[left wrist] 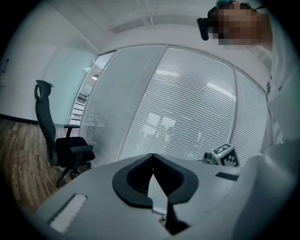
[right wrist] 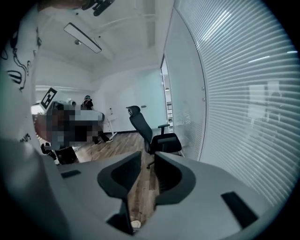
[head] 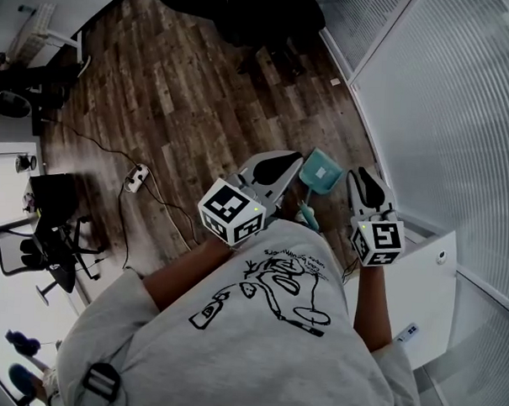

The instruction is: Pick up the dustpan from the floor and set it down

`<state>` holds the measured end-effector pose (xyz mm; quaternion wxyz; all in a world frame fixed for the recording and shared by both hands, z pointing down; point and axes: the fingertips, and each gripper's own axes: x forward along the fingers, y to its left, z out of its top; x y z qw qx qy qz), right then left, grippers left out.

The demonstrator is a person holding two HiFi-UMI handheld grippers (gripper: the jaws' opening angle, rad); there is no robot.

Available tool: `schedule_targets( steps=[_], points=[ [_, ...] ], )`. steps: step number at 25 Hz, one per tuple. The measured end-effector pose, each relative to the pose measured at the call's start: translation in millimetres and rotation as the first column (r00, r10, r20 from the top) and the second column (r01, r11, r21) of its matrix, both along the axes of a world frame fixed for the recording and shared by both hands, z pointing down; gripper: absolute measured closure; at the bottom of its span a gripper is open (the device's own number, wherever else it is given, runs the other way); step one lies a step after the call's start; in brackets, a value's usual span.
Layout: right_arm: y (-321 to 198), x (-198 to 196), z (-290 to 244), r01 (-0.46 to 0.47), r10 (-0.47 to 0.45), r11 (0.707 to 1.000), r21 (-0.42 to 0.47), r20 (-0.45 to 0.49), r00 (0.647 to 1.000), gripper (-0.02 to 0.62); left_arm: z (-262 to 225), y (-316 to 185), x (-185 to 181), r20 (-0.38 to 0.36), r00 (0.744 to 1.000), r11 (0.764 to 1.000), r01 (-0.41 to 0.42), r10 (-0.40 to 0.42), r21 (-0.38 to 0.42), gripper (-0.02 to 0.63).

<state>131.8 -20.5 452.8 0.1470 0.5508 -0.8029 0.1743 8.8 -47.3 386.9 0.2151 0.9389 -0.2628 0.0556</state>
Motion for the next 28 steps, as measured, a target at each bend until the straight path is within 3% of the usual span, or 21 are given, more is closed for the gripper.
schedule_targets(
  steps=[15, 28],
  points=[
    [6.2, -8.3, -77.0, -0.03, 0.035, 0.988, 0.153, -0.03, 0.999, 0.54, -12.2, -5.0, 9.6, -0.023, 1.0, 0.999, -0.019, 0.02, 0.04, 0.604],
    [11.1, -3.8, -110.8, -0.069, 0.081, 0.971, 0.227, -0.045, 0.996, 0.555, -24.8, -10.5, 18.8, -0.029, 0.999, 0.995, -0.034, 0.037, 0.094, 0.604]
  ],
)
